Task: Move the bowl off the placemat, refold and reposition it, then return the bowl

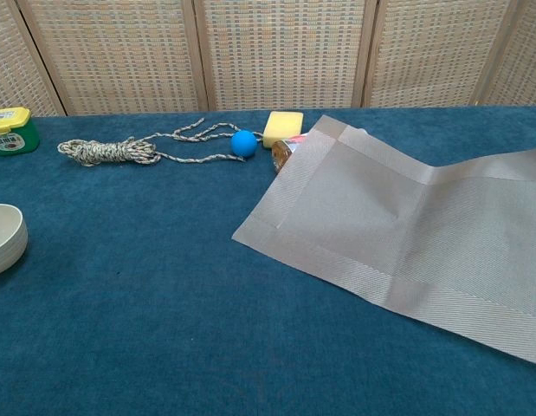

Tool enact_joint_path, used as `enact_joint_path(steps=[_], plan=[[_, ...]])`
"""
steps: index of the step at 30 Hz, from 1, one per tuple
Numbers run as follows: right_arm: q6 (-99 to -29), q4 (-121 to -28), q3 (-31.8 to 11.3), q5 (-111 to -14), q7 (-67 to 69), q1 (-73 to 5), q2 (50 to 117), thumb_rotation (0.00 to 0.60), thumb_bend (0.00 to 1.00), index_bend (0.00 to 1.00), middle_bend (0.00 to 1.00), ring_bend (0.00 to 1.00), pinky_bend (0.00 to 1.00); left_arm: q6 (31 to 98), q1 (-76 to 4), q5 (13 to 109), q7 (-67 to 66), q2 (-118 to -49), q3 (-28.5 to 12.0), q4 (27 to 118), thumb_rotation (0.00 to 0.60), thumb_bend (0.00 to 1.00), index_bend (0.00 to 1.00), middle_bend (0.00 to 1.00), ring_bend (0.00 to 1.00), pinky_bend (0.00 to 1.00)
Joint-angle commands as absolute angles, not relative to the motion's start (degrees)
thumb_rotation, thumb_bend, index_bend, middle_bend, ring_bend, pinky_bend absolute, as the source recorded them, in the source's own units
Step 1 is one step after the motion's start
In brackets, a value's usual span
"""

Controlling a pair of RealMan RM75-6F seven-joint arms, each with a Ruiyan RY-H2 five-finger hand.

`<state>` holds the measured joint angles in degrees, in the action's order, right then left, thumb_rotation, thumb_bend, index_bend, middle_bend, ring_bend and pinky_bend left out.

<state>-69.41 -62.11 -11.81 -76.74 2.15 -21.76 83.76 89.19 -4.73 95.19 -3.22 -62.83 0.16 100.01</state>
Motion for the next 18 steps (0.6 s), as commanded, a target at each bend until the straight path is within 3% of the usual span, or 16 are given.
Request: enact_joint_path(steps=[1,4,6,18], plan=[[-70.4,-63.2,-11.9,-74.9,2.4,-20.0,83.3,0.6,0.41,0.26,0.0,0.0,0.0,88.9,-4.9,95.0,-3.5,-63.1,0.2,99.9,0.6,0.2,0.0,0.0,0.0,0.0],[-71.7,-64.4,-12.2,-74.1,2.4,-18.7,82.8,0.6,0.33,0.07,0.0,0.0,0.0,88.7,-4.9,94.9,-3.9,-63.3,0.1,99.8,0.6,0.2,0.0,0.0,0.0,0.0],[-73.1,-65.0,-12.3,-74.0,2.6,-17.9,82.4,0.6,0.3,0.01,0.0,0.0,0.0,88.6,-5.0,94.9,-4.1,-63.4,0.1,99.8,0.6,0.2,0.0,0.0,0.0,0.0],[-83.1,-73.7,-11.5,-76.5,8.9,-11.2,78.3,0.6,0.24,0.0,0.0,0.0,0.0,84.2,-8.2,93.3,-7.1,-64.3,-1.6,101.0,0.6,0.19,0.0,0.0,0.0,0.0]])
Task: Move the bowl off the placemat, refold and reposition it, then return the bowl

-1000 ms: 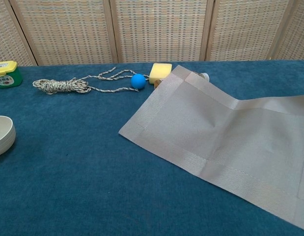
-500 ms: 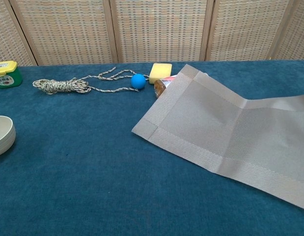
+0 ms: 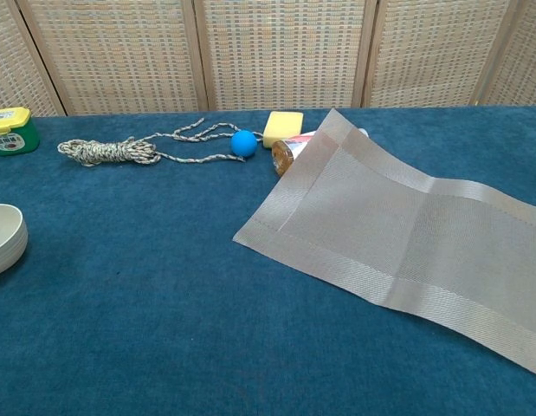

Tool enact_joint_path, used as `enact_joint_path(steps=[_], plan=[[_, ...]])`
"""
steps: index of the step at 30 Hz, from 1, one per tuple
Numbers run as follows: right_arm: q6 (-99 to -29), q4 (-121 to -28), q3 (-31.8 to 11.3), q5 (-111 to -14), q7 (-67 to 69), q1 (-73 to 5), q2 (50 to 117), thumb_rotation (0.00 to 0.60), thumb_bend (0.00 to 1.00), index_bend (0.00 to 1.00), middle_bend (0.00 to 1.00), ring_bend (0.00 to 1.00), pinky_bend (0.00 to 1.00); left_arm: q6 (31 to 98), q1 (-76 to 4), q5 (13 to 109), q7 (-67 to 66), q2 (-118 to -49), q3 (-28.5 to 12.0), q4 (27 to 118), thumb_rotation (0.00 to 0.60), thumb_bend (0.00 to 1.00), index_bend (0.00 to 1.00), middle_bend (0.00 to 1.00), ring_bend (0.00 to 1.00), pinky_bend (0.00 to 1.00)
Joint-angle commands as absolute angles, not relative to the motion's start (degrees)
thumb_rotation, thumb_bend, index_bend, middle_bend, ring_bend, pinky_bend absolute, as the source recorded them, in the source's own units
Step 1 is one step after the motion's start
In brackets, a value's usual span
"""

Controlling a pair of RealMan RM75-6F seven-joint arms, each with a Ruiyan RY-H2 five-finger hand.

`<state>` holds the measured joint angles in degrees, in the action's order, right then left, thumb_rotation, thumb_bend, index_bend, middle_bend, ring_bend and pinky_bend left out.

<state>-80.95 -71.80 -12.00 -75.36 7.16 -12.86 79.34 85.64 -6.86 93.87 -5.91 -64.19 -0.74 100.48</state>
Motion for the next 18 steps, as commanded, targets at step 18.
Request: enact_joint_path(steps=[18], plan=[[-89.0,-80.8,-11.6,-80.1,15.4,-7.4,72.1,0.6,0.22,0.0,0.0,0.0,0.0,62.0,-27.9,80.6,-25.9,-72.0,-12.1,101.2,0.6,0.07,0.0,0.0,0.0,0.0]])
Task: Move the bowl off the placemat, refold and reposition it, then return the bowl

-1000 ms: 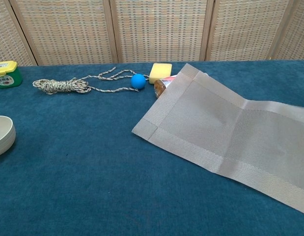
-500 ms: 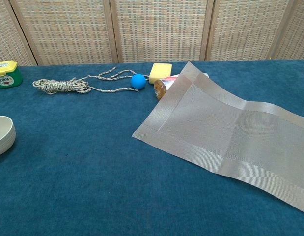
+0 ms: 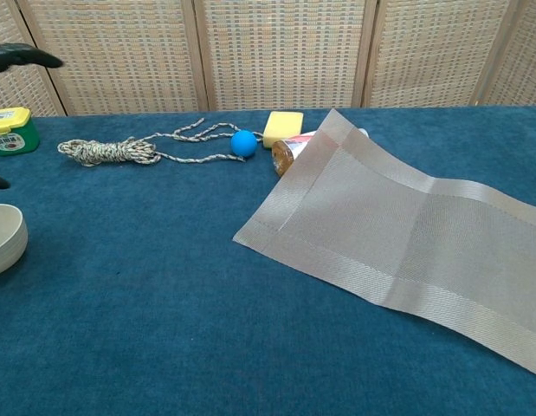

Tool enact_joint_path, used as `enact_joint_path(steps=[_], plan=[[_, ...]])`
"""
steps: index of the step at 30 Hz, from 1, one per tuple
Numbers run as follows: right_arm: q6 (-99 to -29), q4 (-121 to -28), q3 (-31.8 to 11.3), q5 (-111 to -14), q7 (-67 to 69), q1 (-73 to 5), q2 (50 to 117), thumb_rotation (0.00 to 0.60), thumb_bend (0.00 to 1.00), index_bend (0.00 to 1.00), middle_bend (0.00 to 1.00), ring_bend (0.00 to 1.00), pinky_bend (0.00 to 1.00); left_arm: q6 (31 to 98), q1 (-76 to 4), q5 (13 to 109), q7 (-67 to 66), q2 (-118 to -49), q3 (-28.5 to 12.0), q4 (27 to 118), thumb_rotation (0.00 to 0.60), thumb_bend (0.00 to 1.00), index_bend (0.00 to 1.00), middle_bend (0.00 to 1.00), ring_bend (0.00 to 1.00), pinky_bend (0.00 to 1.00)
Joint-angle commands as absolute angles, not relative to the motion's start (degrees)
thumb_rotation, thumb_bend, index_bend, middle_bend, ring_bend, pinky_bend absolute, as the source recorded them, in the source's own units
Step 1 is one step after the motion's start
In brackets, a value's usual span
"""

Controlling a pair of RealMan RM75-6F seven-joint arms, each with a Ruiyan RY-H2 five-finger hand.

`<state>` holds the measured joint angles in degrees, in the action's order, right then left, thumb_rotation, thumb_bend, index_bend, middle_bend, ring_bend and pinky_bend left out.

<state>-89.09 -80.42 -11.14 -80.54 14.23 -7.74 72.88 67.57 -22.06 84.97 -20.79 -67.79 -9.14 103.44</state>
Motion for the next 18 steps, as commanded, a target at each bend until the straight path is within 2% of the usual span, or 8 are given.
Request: enact_joint_path(steps=[1,7,18], plan=[[-88.9,-80.8,-11.8,-79.8,16.2,-7.3,71.8,0.6,0.22,0.0,0.0,0.0,0.0,60.9,-29.3,79.8,-27.3,-73.2,-12.5,100.3,0.6,0.07,0.0,0.0,0.0,0.0],[-88.9,-81.0,-12.8,-79.0,19.6,-6.7,70.6,0.6,0.22,0.0,0.0,0.0,0.0,54.4,-36.5,74.5,-33.3,-80.1,-13.5,95.5,0.6,0.09,0.0,0.0,0.0,0.0],[-88.4,-81.1,-13.2,-79.0,22.3,-6.3,69.7,0.6,0.22,0.0,0.0,0.0,0.0,50.4,-44.1,66.4,-41.8,-89.0,-13.7,89.2,0.6,0.09,0.0,0.0,0.0,0.0]])
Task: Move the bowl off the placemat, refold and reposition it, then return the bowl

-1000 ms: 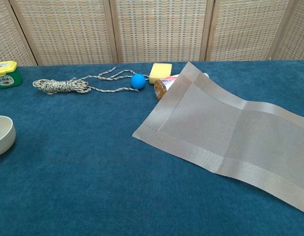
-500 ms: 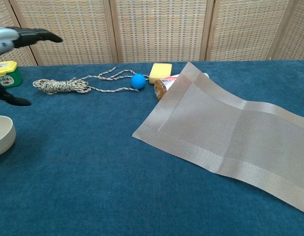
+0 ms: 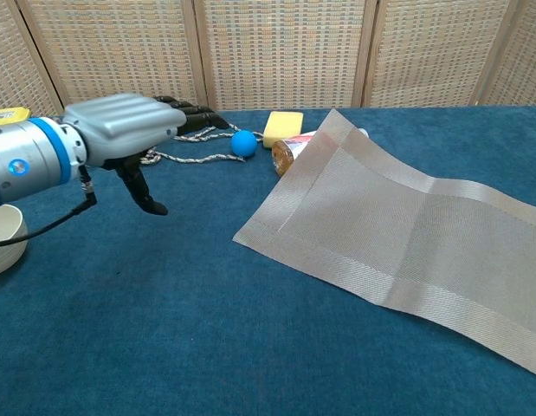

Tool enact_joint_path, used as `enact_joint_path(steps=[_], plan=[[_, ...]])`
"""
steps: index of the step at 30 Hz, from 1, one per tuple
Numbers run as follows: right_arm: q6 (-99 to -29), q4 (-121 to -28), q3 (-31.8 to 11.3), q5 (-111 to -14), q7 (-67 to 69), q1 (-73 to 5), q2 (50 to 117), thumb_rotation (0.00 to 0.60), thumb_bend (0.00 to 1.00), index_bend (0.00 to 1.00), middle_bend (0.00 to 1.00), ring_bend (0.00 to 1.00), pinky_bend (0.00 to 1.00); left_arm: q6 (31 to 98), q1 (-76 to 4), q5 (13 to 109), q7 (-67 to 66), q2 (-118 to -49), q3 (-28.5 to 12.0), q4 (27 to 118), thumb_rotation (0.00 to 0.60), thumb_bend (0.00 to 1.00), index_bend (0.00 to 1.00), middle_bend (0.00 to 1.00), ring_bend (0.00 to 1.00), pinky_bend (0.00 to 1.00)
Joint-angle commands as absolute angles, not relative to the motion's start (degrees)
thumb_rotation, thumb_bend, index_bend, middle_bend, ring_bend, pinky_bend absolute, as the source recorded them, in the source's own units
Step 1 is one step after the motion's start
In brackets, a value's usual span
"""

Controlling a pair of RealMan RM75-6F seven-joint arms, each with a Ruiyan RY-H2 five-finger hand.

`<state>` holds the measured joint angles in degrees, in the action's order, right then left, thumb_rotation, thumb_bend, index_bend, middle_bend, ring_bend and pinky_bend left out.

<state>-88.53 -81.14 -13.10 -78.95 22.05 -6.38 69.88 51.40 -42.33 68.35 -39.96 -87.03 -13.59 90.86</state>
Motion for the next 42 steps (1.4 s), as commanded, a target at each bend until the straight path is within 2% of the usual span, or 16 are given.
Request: enact_joint_path(steps=[1,6,10,17,36,42], plan=[[-88.4,-81.1,-13.2,-78.9,22.6,-6.3,69.7,0.6,0.22,0.0,0.0,0.0,0.0,50.0,-45.0,65.6,-42.7,-89.9,-13.6,88.3,0.6,0.09,0.0,0.0,0.0,0.0],[-88.4,-81.2,-13.5,-78.8,24.2,-6.1,69.3,0.6,0.22,0.0,0.0,0.0,0.0,48.6,-48.0,62.6,-45.6,-93.3,-13.5,84.4,0.6,0.09,0.0,0.0,0.0,0.0],[-87.7,-80.9,-13.5,-78.9,25.7,-6.2,69.0,0.6,0.22,0.0,0.0,0.0,0.0,46.3,-52.2,58.2,-49.3,-98.3,-13.2,77.3,0.6,0.08,0.0,0.0,0.0,0.0],[-87.2,-80.5,-13.6,-78.9,26.6,-6.3,69.0,0.6,0.22,0.0,0.0,0.0,0.0,45.4,-55.7,54.7,-50.9,-101.9,-12.2,72.8,0.6,0.09,0.0,0.0,0.0,0.0],[-87.5,-80.2,-14.1,-78.8,28.9,-5.9,68.6,0.6,0.22,0.0,0.0,0.0,0.0,46.4,-60.0,52.5,-50.8,-108.7,-10.5,64.3,0.6,0.1,0.0,0.0,0.0,0.0],[-87.2,-80.0,-14.1,-78.7,29.0,-5.9,68.6,0.6,0.22,0.0,0.0,0.0,0.0,48.9,-60.4,56.5,-48.7,-110.9,-9.9,61.6,0.6,0.15,0.07,0.0,0.0,0.0]])
